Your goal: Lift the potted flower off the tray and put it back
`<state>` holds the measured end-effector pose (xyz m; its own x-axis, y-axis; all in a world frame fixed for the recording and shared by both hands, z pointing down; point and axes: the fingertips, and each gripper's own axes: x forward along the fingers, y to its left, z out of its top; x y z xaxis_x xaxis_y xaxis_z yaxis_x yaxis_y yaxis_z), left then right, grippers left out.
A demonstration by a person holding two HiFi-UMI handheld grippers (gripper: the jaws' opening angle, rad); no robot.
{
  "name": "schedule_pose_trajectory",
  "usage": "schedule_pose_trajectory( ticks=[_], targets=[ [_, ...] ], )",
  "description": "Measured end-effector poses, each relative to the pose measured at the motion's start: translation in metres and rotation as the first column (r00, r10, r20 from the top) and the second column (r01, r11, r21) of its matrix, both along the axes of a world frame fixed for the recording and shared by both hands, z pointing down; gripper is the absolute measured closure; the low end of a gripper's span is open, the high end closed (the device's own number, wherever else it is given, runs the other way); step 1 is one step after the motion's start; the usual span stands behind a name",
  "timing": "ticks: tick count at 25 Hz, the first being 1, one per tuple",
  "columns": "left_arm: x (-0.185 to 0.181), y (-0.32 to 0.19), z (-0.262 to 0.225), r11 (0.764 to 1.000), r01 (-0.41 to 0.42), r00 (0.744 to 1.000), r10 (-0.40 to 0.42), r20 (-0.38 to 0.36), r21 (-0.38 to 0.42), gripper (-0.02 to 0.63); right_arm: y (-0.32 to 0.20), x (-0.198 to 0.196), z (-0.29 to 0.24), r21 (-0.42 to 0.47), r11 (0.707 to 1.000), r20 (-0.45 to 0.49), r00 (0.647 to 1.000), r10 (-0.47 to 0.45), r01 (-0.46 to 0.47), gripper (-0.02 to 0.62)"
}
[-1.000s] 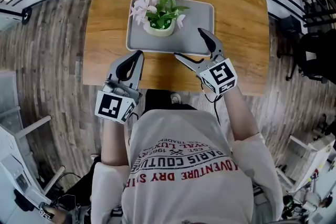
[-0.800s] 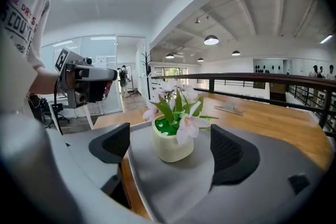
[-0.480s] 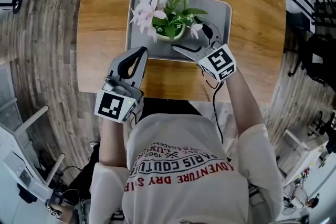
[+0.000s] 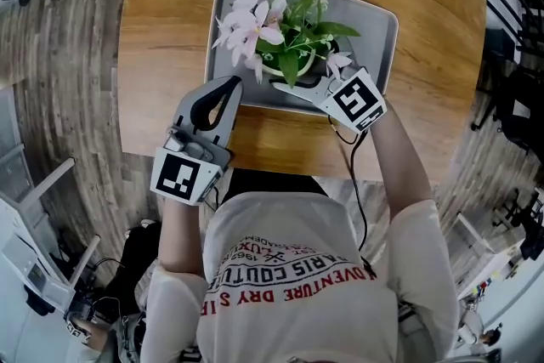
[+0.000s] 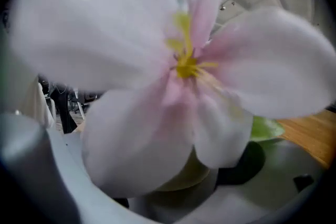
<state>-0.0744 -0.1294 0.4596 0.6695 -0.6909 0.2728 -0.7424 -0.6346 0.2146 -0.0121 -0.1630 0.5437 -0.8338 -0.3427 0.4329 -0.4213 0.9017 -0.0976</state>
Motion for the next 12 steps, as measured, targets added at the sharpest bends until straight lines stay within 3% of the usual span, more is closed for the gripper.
schedule_pose_trajectory(
  ticks=[8,12],
  targets=[
    [0.0067,0.0011,0.0092,1.000,-0.004,1.000,0.004,-0.007,-0.018,0.594,-0.0060,-0.0096,-0.0056,0.018,0.999,0.025,0.999,-0.044,0.044,0.094],
    [0.0048,0.0012,0.0104,1.000,0.006,1.000,-0.006,-0.012,-0.021,0.594,-0.0056,-0.0094,-0.0055,0.026,0.999,0.025,0.999,-0.022,0.021,0.094]
  ],
)
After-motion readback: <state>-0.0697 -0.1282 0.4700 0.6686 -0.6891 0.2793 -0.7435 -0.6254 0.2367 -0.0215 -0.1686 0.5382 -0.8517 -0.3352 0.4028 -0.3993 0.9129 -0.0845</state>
